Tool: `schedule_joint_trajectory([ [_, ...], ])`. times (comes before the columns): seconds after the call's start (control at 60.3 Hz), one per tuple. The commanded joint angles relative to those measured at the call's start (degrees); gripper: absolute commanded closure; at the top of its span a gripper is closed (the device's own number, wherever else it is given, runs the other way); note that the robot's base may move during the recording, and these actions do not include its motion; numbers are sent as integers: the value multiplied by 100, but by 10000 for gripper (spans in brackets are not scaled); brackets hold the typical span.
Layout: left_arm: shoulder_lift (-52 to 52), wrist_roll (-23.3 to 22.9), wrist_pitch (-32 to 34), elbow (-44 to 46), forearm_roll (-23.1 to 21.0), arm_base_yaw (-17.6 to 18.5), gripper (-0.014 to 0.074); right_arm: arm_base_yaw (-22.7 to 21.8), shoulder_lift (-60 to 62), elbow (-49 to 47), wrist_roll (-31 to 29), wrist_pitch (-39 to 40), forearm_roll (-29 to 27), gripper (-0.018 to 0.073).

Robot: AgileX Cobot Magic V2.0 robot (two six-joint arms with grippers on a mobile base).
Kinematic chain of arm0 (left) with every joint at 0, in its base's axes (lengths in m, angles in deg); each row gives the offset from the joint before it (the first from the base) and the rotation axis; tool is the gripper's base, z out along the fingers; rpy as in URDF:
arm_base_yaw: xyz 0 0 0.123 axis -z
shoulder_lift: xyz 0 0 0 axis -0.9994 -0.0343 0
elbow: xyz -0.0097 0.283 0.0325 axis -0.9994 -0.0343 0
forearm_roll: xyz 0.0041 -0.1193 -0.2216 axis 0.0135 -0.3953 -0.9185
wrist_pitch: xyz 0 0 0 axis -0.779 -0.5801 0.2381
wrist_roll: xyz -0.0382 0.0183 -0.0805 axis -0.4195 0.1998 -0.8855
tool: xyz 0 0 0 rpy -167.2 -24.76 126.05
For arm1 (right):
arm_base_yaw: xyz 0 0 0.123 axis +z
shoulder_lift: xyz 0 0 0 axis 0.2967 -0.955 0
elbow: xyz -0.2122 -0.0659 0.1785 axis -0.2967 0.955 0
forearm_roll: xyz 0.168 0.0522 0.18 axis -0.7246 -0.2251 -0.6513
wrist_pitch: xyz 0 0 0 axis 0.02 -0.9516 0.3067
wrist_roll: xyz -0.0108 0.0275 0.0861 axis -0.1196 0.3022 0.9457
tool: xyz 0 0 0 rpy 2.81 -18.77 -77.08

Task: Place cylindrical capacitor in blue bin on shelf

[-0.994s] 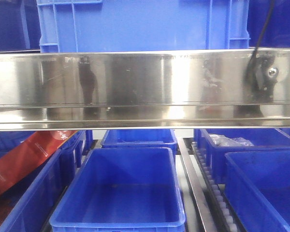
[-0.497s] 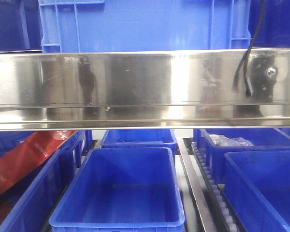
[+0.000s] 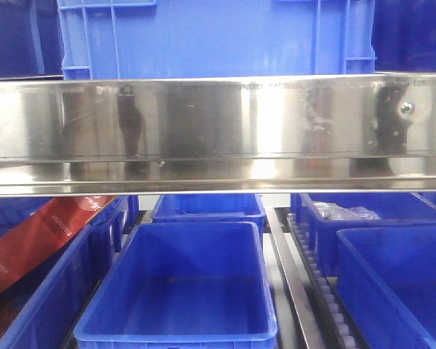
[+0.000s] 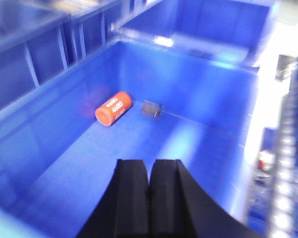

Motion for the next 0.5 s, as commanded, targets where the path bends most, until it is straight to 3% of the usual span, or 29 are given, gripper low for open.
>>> schedule_joint_trajectory([
  [0.0, 26, -35, 119, 2, 11, -14, 707, -158, 528, 513, -30, 156, 101, 718],
  [0.166, 26, -35, 144, 2, 20, -14, 707, -422, 1602, 2049, -30, 952, 101, 718],
  [0.481, 26, -35, 464, -262, 20, -14, 707, -441, 3517, 5293, -30, 2850, 135, 718],
])
